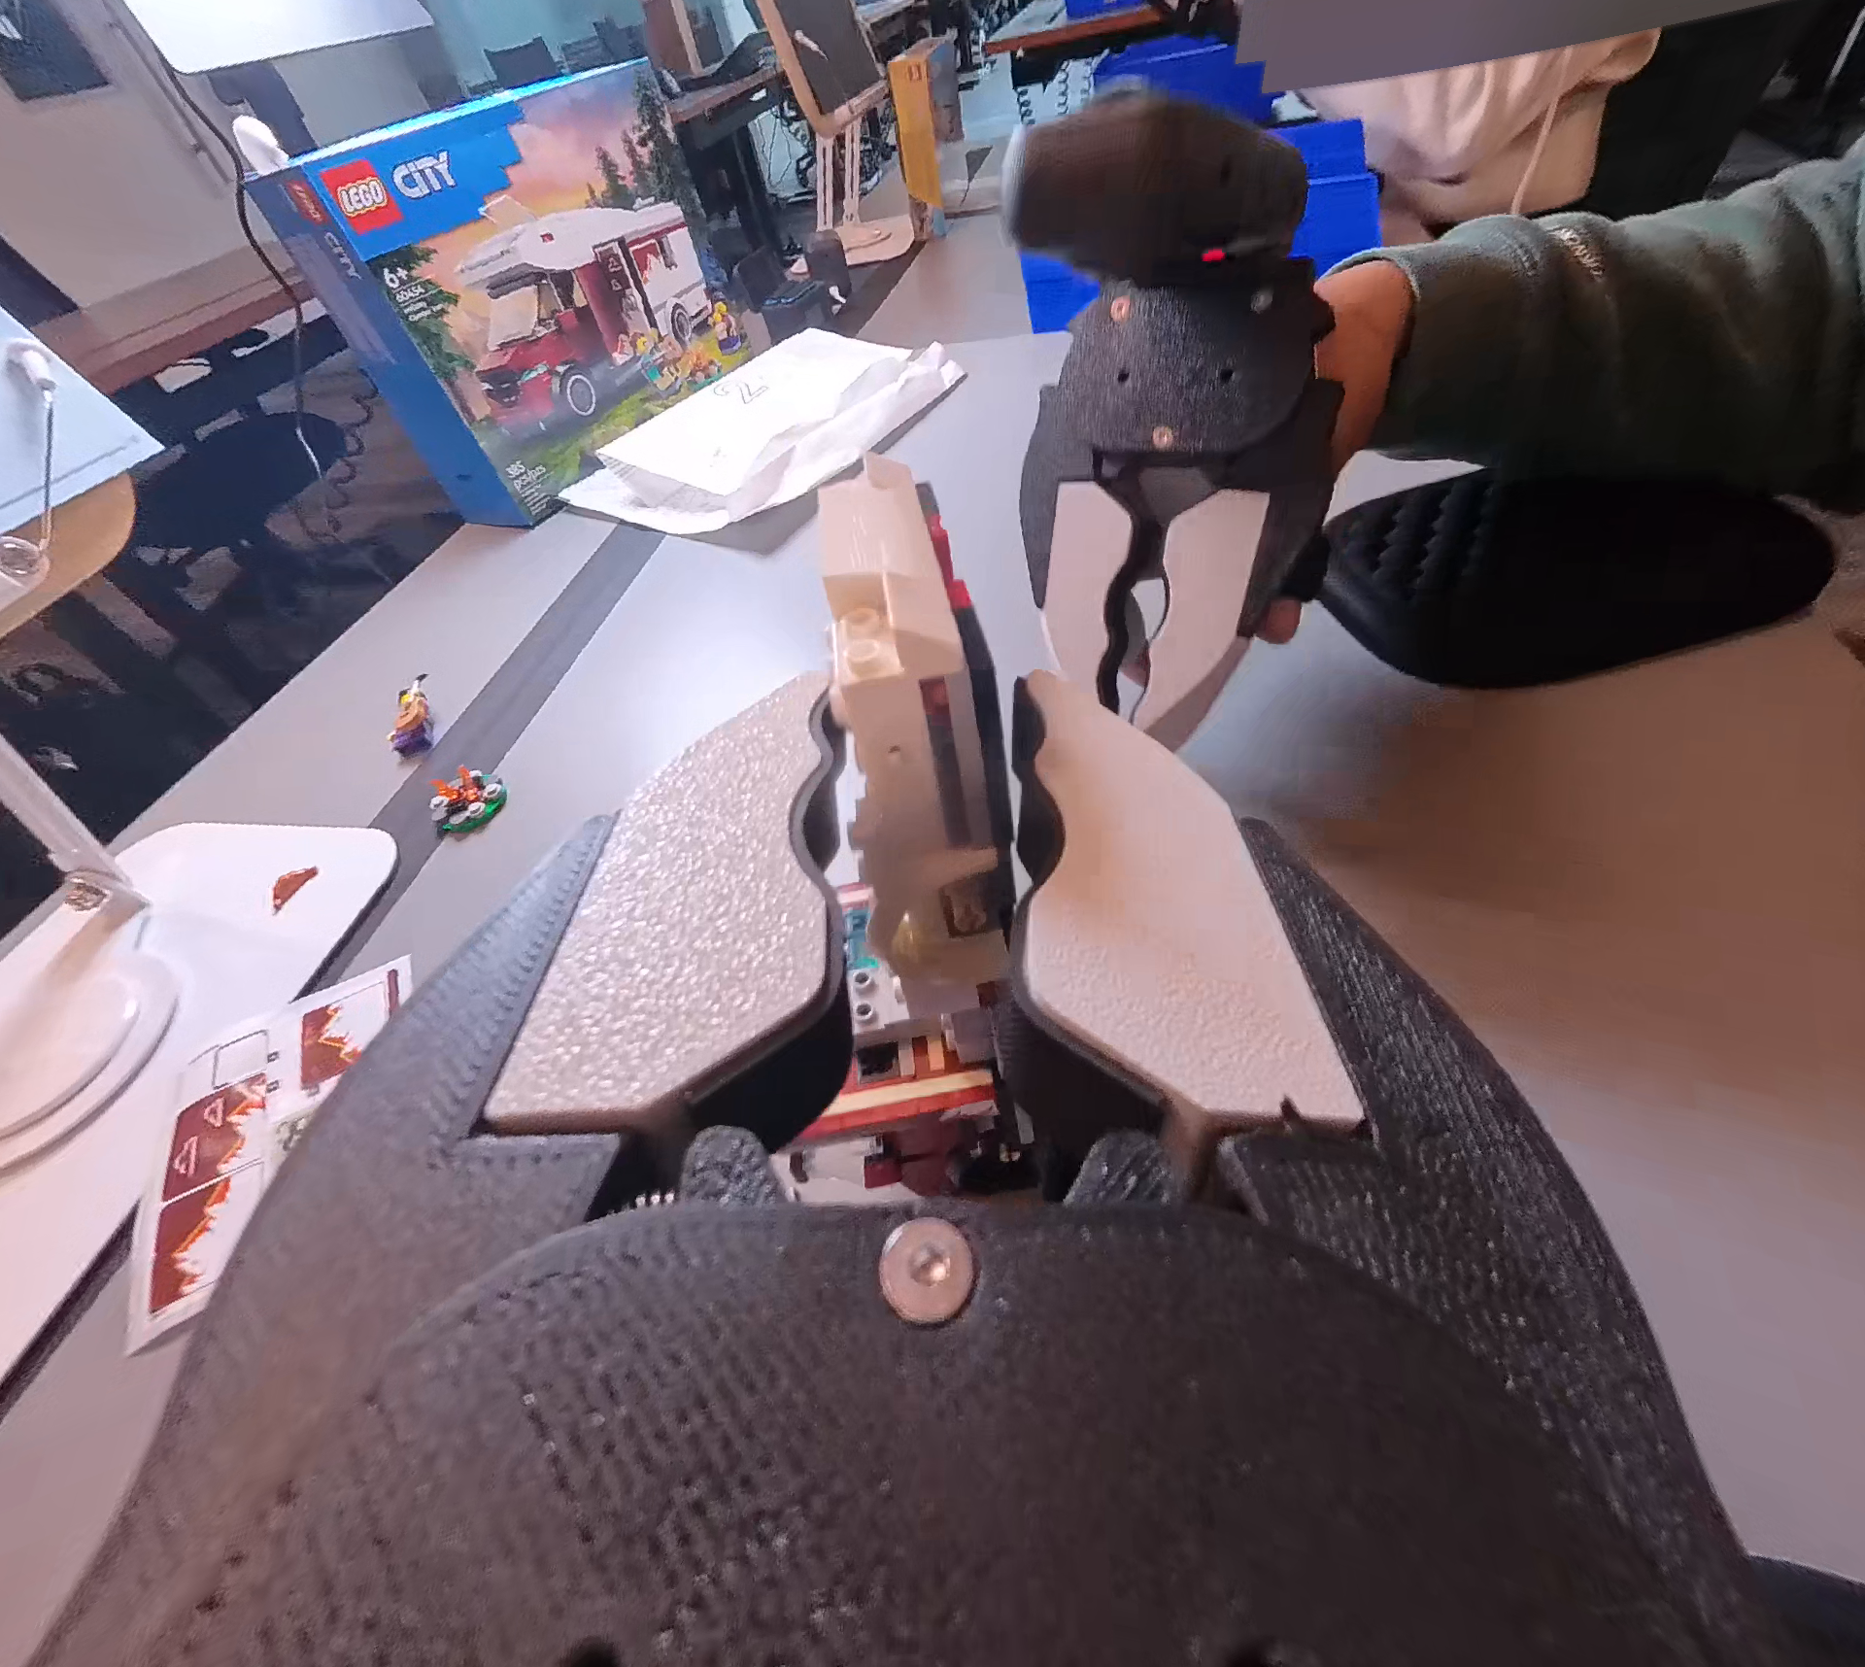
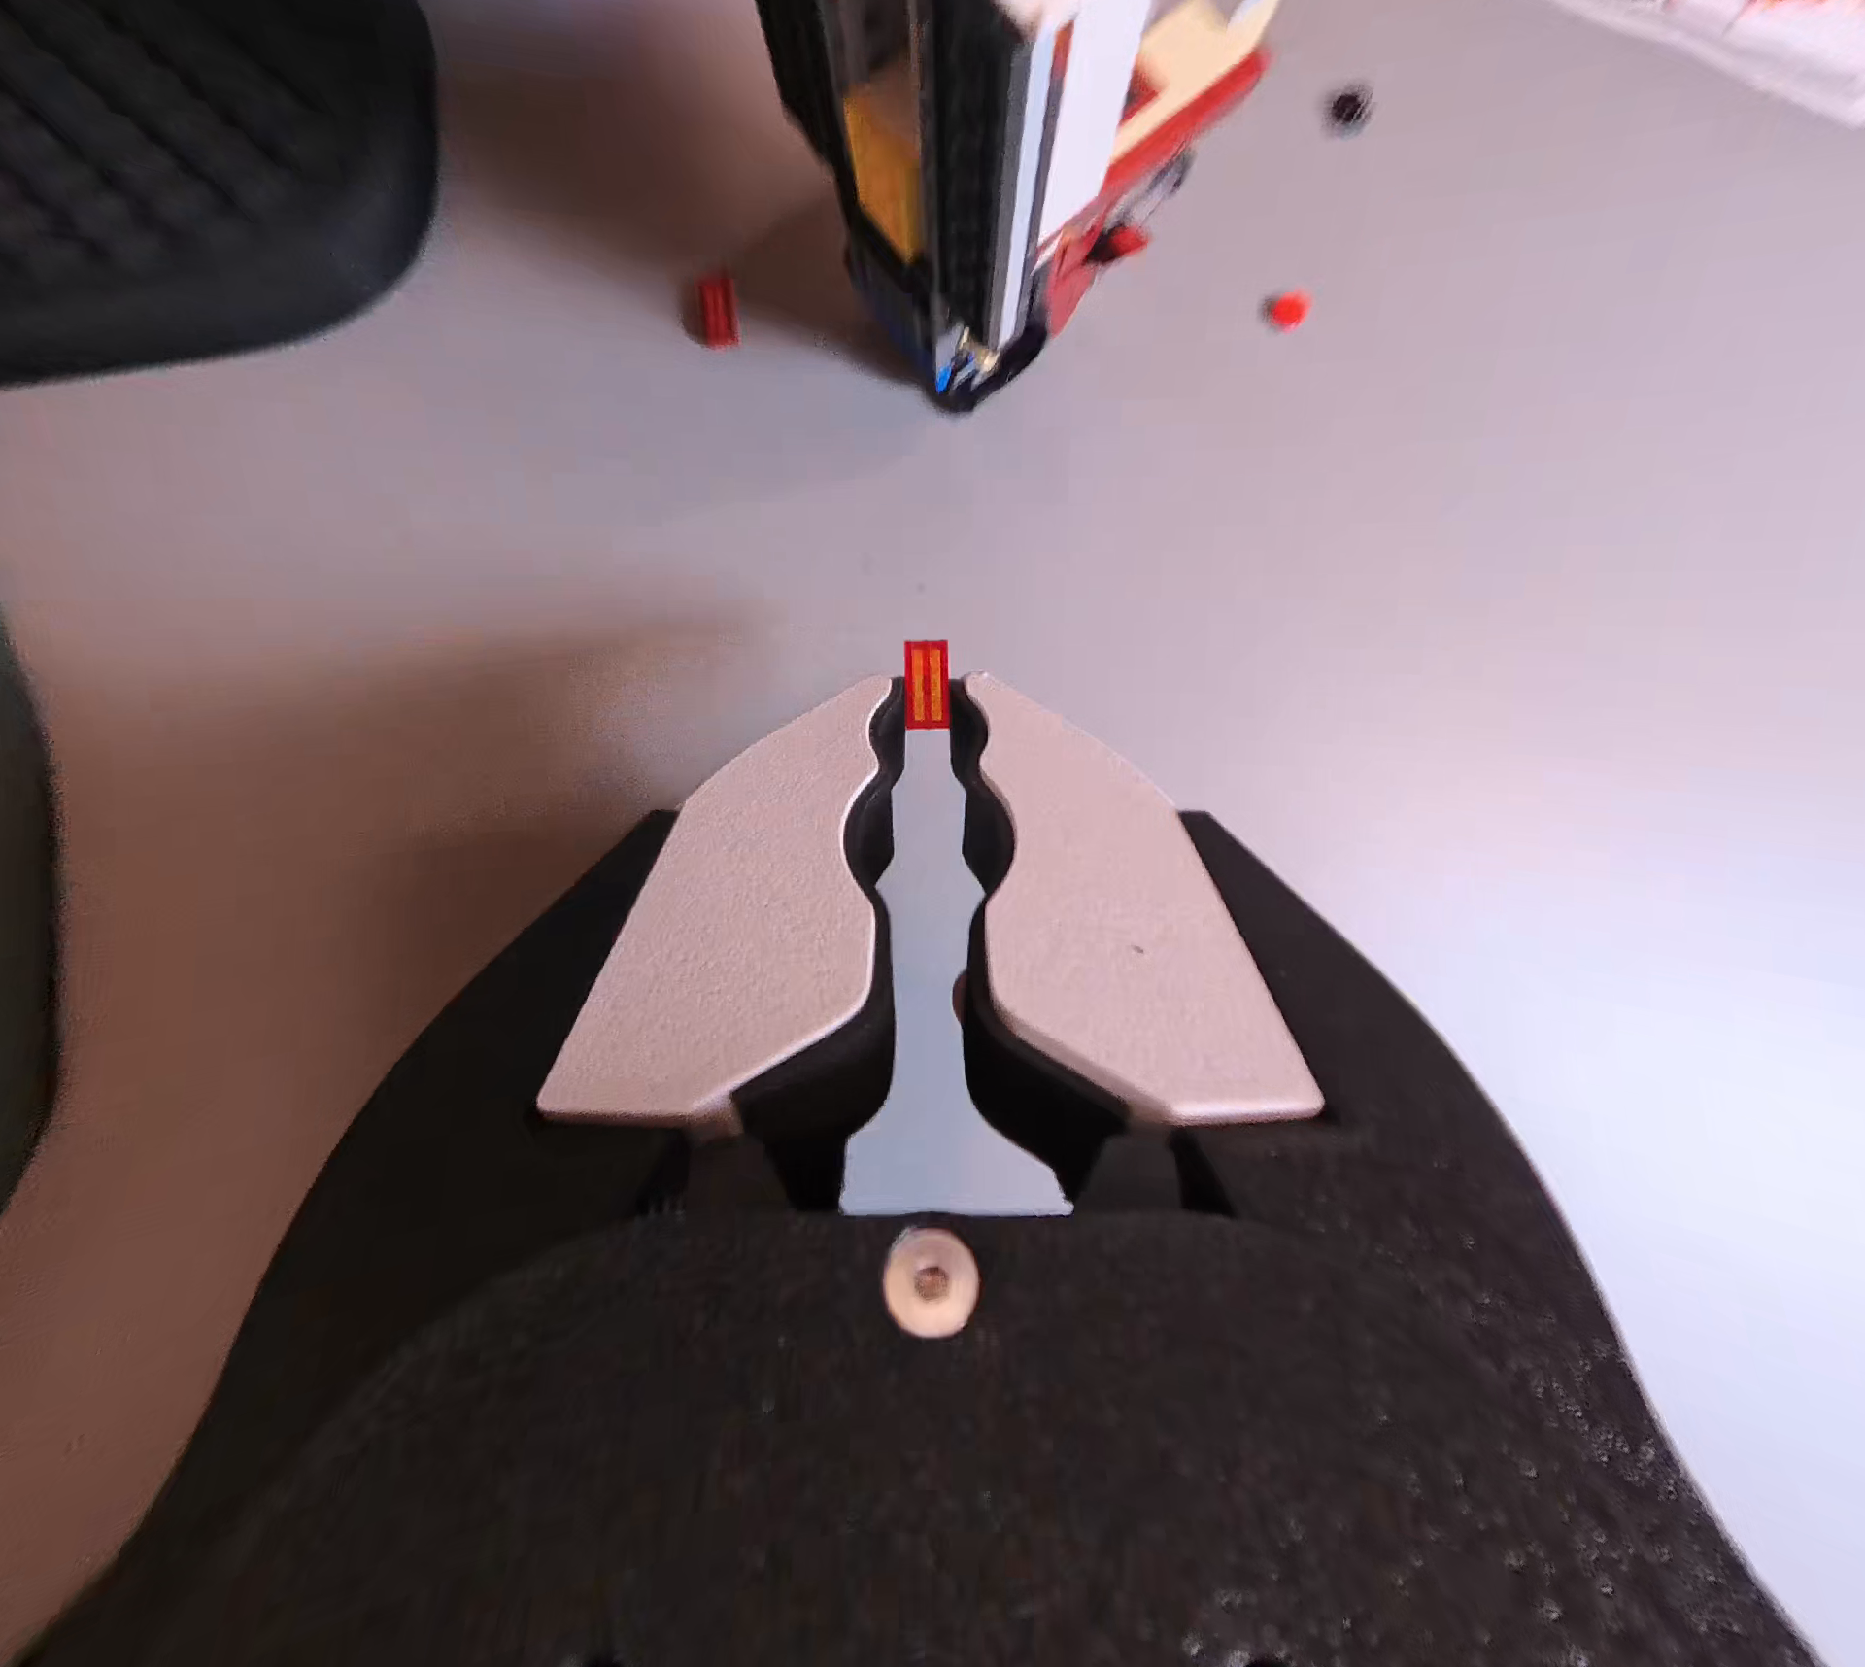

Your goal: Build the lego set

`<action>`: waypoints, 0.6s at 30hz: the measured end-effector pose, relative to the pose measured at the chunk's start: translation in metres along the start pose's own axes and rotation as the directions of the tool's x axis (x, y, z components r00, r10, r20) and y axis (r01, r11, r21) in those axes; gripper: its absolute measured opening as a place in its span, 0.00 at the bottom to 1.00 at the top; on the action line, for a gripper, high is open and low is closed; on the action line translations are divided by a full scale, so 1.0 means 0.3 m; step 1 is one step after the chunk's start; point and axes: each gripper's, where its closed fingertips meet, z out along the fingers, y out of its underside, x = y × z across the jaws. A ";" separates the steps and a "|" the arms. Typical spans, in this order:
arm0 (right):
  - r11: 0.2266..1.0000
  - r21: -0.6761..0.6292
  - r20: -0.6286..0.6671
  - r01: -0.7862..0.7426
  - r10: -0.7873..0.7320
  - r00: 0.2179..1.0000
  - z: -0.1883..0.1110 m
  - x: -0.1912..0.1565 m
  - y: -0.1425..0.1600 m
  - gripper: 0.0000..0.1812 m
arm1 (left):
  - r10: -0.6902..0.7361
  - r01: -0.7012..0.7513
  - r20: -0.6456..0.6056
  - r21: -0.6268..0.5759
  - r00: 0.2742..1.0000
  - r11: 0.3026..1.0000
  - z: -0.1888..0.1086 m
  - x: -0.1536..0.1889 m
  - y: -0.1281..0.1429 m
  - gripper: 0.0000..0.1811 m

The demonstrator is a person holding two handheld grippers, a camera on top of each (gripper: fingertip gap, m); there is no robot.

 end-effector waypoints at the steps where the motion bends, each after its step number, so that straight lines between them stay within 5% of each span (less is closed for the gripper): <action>1: 1.000 0.031 -0.011 0.005 -0.005 1.000 -0.029 0.007 -0.027 0.04 | -0.013 0.013 0.004 0.005 1.000 1.000 0.001 -0.006 -0.003 0.19; 10: 0.953 0.229 -0.062 0.199 -0.189 0.980 -0.233 -0.021 -0.296 0.04 | 0.021 -0.021 -0.015 0.031 1.000 0.999 0.000 0.008 -0.009 0.13; 18: 0.945 0.121 0.012 0.305 -0.309 0.951 -0.279 -0.072 -0.446 0.04 | 0.066 -0.063 -0.045 0.065 0.997 0.996 -0.019 0.052 -0.009 0.13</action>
